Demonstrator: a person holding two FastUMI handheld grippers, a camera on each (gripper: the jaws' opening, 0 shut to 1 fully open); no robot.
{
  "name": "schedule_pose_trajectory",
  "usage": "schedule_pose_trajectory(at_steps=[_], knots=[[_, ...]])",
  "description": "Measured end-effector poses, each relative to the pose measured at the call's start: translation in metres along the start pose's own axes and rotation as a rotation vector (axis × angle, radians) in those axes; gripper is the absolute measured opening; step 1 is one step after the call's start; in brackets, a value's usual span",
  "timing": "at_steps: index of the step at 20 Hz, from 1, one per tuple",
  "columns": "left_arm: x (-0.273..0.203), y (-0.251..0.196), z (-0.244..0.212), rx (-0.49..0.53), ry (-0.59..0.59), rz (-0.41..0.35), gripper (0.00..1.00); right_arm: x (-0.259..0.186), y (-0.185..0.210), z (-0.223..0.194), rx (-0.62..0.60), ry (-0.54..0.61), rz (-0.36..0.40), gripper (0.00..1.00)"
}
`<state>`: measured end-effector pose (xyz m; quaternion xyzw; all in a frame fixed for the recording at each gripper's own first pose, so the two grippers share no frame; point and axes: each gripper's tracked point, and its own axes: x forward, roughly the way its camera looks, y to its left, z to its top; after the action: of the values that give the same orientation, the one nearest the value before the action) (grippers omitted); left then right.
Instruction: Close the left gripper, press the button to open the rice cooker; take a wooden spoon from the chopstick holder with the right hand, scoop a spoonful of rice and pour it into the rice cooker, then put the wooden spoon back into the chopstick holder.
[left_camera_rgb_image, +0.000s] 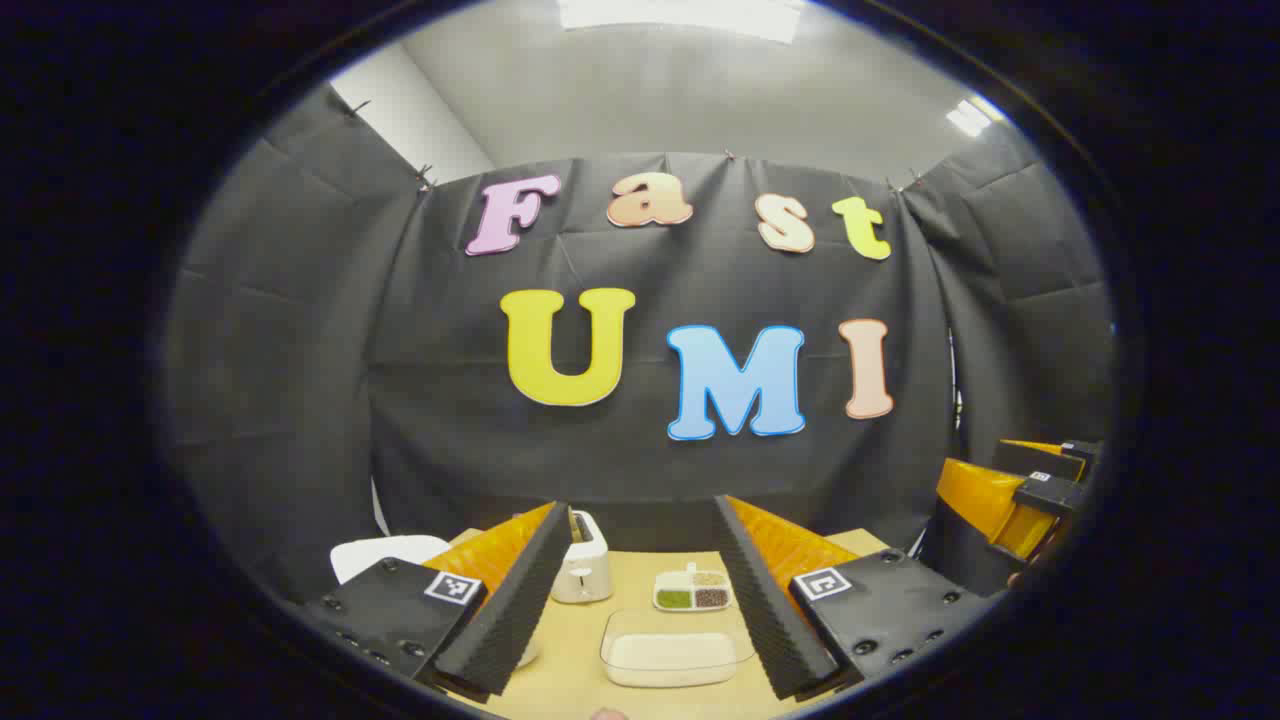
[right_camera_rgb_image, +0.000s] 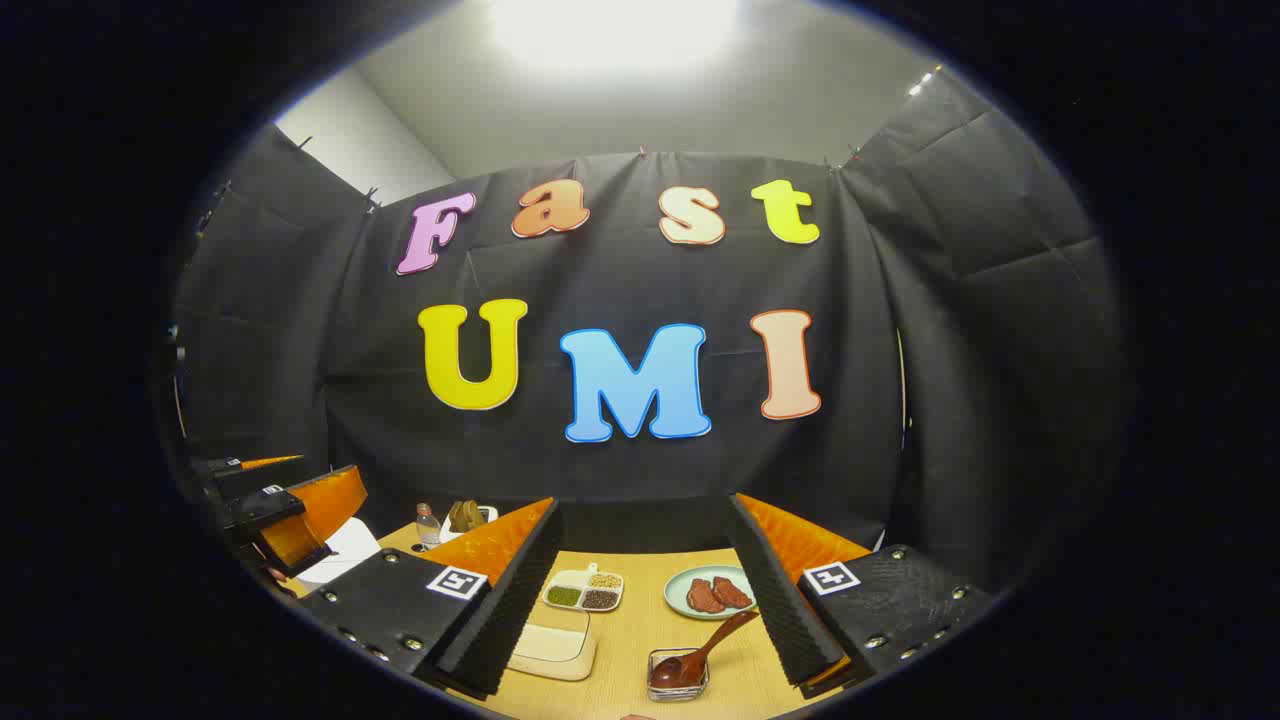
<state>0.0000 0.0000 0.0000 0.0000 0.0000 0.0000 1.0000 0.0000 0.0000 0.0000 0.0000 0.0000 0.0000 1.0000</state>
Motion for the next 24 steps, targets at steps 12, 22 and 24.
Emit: schedule_pose_trajectory(at_steps=[12,22,24], knots=[[0.000,0.014,-0.006,0.002,-0.001,-0.013,0.99,-0.002,0.015,-0.004,-0.019,0.012,-0.008,0.99],[0.006,0.044,-0.009,-0.009,0.002,-0.043,0.98,-0.012,0.030,-0.010,-0.027,0.014,-0.054,0.99],[0.009,0.054,-0.015,-0.024,0.020,-0.039,0.99,-0.010,0.034,-0.011,-0.026,0.018,-0.048,0.99]])
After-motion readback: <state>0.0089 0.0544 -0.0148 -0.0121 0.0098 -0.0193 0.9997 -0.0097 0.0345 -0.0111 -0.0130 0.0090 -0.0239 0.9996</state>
